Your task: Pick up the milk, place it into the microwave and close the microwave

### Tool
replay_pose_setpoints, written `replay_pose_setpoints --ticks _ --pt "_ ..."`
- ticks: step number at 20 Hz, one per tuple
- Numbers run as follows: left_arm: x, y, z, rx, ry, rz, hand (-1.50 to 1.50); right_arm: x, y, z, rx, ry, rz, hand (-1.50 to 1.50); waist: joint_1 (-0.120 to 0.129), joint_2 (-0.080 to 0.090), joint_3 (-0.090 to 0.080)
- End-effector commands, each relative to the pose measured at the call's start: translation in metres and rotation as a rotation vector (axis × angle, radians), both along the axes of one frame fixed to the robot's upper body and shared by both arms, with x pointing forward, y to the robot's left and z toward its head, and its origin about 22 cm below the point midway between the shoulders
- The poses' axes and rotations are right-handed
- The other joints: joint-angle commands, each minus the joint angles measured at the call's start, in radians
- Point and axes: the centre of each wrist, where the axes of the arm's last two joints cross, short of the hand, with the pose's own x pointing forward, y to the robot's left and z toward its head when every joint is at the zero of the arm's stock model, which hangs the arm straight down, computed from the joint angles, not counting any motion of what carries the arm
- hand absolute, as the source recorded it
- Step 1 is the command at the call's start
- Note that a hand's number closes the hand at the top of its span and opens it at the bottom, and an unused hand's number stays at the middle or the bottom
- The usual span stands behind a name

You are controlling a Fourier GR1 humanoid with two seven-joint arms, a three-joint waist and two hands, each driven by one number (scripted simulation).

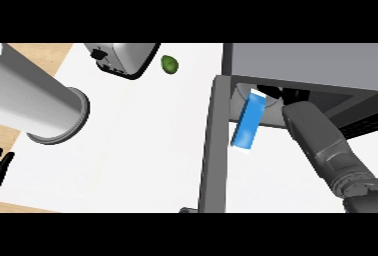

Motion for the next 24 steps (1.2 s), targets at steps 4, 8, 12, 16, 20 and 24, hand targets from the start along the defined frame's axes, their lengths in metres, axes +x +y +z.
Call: replay_pose_setpoints --ticks 4,8,12,16,20,24 --pt "0.008 0.003 -0.002 -0.009 -0.007 0.000 -1.50 0.003 0.011 0.004 -0.041 -0.044 -0.008 -1.50 0.008 0.002 0.001" --pt "0.000 0.010 -0.002 0.019 0.006 0.002 -1.50 0.002 0.009 0.002 -0.066 -0.053 -0.008 -1.50 0.017 -0.001 0.001" --pt "0.017 0.001 -0.007 0.010 -0.004 -0.014 -1.50 0.009 0.030 0.012 -0.043 -0.050 0.017 -1.50 0.011 0.003 -0.001" --pt "0.012 0.000 -0.010 0.009 0.001 -0.007 -1.50 0.008 0.033 0.010 -0.053 -0.017 0.037 -1.50 0.003 -0.010 -0.002" --pt "0.019 0.000 -0.010 0.004 -0.011 -0.021 -1.50 0.004 0.038 0.002 -0.035 -0.022 0.064 -1.50 -0.005 -0.007 -0.001" --pt "0.019 0.003 -0.004 0.001 -0.012 -0.011 -1.50 0.001 0.043 -0.003 -0.027 -0.020 0.087 -1.50 -0.018 -0.017 0.000"
